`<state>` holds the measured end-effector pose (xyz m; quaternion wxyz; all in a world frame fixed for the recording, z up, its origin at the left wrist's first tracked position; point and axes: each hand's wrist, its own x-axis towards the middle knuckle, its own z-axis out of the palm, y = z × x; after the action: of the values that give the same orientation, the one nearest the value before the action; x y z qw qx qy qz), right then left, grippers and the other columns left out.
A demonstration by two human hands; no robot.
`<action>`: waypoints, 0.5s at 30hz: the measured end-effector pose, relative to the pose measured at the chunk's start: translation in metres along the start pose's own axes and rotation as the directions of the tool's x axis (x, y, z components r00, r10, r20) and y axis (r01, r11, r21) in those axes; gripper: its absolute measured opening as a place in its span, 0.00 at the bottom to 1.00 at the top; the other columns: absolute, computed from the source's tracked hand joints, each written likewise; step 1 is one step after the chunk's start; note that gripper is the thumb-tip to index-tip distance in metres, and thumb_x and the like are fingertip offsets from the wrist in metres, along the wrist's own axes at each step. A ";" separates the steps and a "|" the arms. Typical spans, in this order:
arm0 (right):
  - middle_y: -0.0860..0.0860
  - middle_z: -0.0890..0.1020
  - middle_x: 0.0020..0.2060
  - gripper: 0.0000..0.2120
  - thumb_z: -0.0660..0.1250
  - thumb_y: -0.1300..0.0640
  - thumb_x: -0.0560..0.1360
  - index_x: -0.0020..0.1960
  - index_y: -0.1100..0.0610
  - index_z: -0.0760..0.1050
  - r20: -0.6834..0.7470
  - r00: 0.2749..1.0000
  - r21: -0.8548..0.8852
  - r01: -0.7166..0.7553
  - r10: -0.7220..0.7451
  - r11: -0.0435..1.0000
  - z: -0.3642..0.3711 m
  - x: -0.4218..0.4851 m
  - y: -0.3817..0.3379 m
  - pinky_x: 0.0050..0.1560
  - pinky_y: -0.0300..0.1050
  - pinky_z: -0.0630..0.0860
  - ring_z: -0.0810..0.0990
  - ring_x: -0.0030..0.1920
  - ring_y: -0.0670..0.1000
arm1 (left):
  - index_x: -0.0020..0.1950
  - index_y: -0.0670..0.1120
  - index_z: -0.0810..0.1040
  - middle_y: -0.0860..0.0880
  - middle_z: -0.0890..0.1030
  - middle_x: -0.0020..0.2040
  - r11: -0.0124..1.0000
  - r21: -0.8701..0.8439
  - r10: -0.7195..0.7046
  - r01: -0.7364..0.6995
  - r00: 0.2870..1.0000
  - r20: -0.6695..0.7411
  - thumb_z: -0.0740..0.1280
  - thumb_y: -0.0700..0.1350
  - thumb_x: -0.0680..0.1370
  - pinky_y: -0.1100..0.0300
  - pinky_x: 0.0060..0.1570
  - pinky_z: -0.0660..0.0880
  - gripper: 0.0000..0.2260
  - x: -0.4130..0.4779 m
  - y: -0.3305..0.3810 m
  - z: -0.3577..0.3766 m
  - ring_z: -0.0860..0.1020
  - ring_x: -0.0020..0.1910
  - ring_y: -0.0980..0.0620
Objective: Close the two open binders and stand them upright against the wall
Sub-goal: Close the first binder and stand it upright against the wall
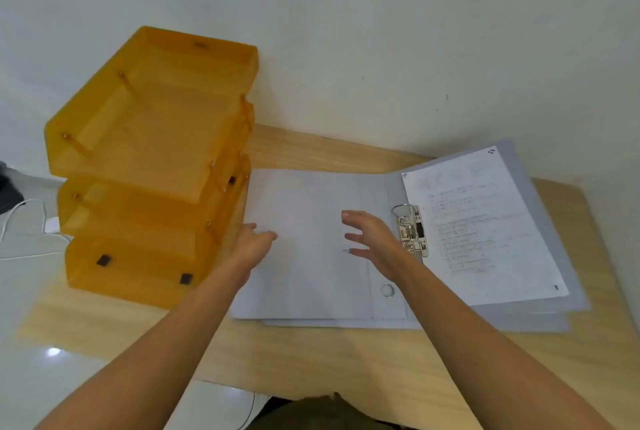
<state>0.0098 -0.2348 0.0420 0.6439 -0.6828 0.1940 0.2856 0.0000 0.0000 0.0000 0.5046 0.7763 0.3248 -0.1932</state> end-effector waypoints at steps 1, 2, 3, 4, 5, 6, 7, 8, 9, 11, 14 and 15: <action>0.48 0.76 0.66 0.20 0.67 0.47 0.78 0.68 0.50 0.74 -0.016 1.000 -0.001 -0.015 0.015 1.000 0.003 0.002 0.003 0.63 0.53 0.74 0.75 0.65 0.54 | 0.79 0.46 0.62 0.44 0.66 0.78 1.000 0.011 -0.012 0.012 1.000 -0.005 0.67 0.47 0.80 0.45 0.71 0.68 0.29 0.003 -0.004 -0.005 0.67 0.75 0.40; 0.48 0.76 0.65 0.21 0.66 0.47 0.78 0.69 0.50 0.74 -0.029 0.999 0.001 -0.036 0.036 0.999 0.007 0.003 0.005 0.64 0.54 0.74 0.75 0.65 0.55 | 0.79 0.45 0.62 0.43 0.67 0.78 1.000 0.004 -0.011 0.011 1.000 0.000 0.67 0.46 0.80 0.44 0.71 0.68 0.29 0.007 -0.009 -0.010 0.68 0.74 0.39; 0.48 0.76 0.65 0.21 0.66 0.47 0.78 0.70 0.50 0.73 -0.027 0.998 -0.006 -0.055 0.055 0.998 0.012 0.005 0.011 0.65 0.55 0.74 0.75 0.66 0.55 | 0.78 0.44 0.64 0.43 0.70 0.76 1.000 0.002 -0.026 0.026 1.000 0.012 0.67 0.44 0.79 0.43 0.70 0.70 0.28 0.012 -0.017 -0.015 0.70 0.72 0.39; 0.48 0.75 0.65 0.22 0.66 0.46 0.78 0.70 0.51 0.73 -0.020 0.997 -0.008 -0.071 0.071 0.997 0.015 0.005 0.017 0.66 0.56 0.73 0.74 0.66 0.55 | 0.77 0.43 0.66 0.42 0.73 0.73 0.999 -0.005 -0.032 0.032 0.999 0.025 0.67 0.44 0.79 0.44 0.68 0.72 0.27 0.015 -0.023 -0.017 0.72 0.70 0.39; 0.48 0.75 0.66 0.23 0.66 0.46 0.78 0.71 0.51 0.72 -0.013 0.996 -0.015 -0.087 0.087 0.996 0.020 0.007 0.022 0.67 0.57 0.73 0.74 0.67 0.56 | 0.75 0.42 0.67 0.42 0.75 0.71 0.999 0.006 -0.054 0.054 0.998 0.036 0.67 0.43 0.78 0.44 0.66 0.73 0.26 0.018 -0.028 -0.019 0.74 0.68 0.39; 0.48 0.75 0.66 0.23 0.66 0.46 0.78 0.72 0.51 0.72 -0.015 0.995 -0.020 -0.099 0.099 0.995 0.025 0.009 0.027 0.67 0.57 0.73 0.74 0.67 0.56 | 0.74 0.41 0.68 0.41 0.76 0.69 0.997 0.015 -0.070 0.070 0.997 0.038 0.67 0.42 0.78 0.45 0.64 0.75 0.25 0.020 -0.032 -0.020 0.75 0.65 0.39; 0.49 0.74 0.67 0.24 0.65 0.46 0.78 0.72 0.51 0.71 -0.013 0.994 -0.022 -0.104 0.104 0.994 0.029 0.010 0.030 0.67 0.57 0.73 0.74 0.67 0.56 | 0.73 0.40 0.68 0.40 0.77 0.68 0.997 0.009 -0.076 0.076 0.996 0.037 0.67 0.41 0.78 0.46 0.62 0.76 0.24 0.022 -0.034 -0.021 0.76 0.62 0.39; 0.49 0.74 0.67 0.24 0.65 0.46 0.79 0.72 0.51 0.71 -0.009 0.995 -0.021 -0.100 0.100 0.995 0.031 0.010 0.031 0.67 0.56 0.73 0.73 0.68 0.56 | 0.72 0.39 0.69 0.40 0.77 0.67 0.997 -0.002 -0.075 0.075 0.997 0.035 0.67 0.41 0.78 0.49 0.58 0.76 0.23 0.023 -0.033 -0.021 0.77 0.59 0.41; 0.49 0.74 0.68 0.24 0.65 0.46 0.79 0.73 0.51 0.71 -0.009 0.995 -0.024 -0.101 0.101 0.995 0.034 0.012 0.033 0.67 0.56 0.73 0.73 0.68 0.56 | 0.71 0.39 0.69 0.40 0.77 0.66 0.996 -0.012 -0.083 0.084 0.996 0.040 0.67 0.41 0.78 0.51 0.54 0.76 0.22 0.026 -0.034 -0.022 0.77 0.56 0.42; 0.49 0.73 0.69 0.23 0.65 0.47 0.79 0.73 0.52 0.70 -0.012 0.995 -0.034 -0.104 0.103 0.994 0.038 0.014 0.034 0.67 0.56 0.73 0.73 0.69 0.56 | 0.71 0.39 0.70 0.41 0.78 0.66 0.995 -0.028 -0.094 0.095 0.994 0.048 0.67 0.41 0.79 0.52 0.51 0.74 0.21 0.029 -0.033 -0.024 0.77 0.55 0.42; 0.50 0.73 0.70 0.24 0.64 0.47 0.80 0.74 0.53 0.70 -0.014 0.995 -0.051 -0.097 0.097 0.994 0.041 0.016 0.030 0.68 0.57 0.72 0.72 0.70 0.57 | 0.73 0.40 0.70 0.41 0.77 0.68 0.995 -0.048 -0.082 0.085 0.995 0.064 0.65 0.45 0.81 0.49 0.59 0.76 0.22 0.031 -0.033 -0.027 0.77 0.63 0.39; 0.51 0.72 0.71 0.24 0.64 0.47 0.80 0.74 0.53 0.70 -0.015 0.996 -0.054 -0.094 0.093 0.994 0.042 0.017 0.027 0.68 0.58 0.72 0.72 0.70 0.57 | 0.73 0.41 0.71 0.41 0.78 0.68 0.996 -0.057 -0.062 0.065 0.996 0.063 0.65 0.45 0.81 0.47 0.61 0.76 0.21 0.031 -0.032 -0.027 0.77 0.64 0.39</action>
<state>-0.0005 -0.1943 0.0100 0.6095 -0.6922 0.2219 0.3163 -0.0008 0.0434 -0.0294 0.5306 0.7440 0.3392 -0.2233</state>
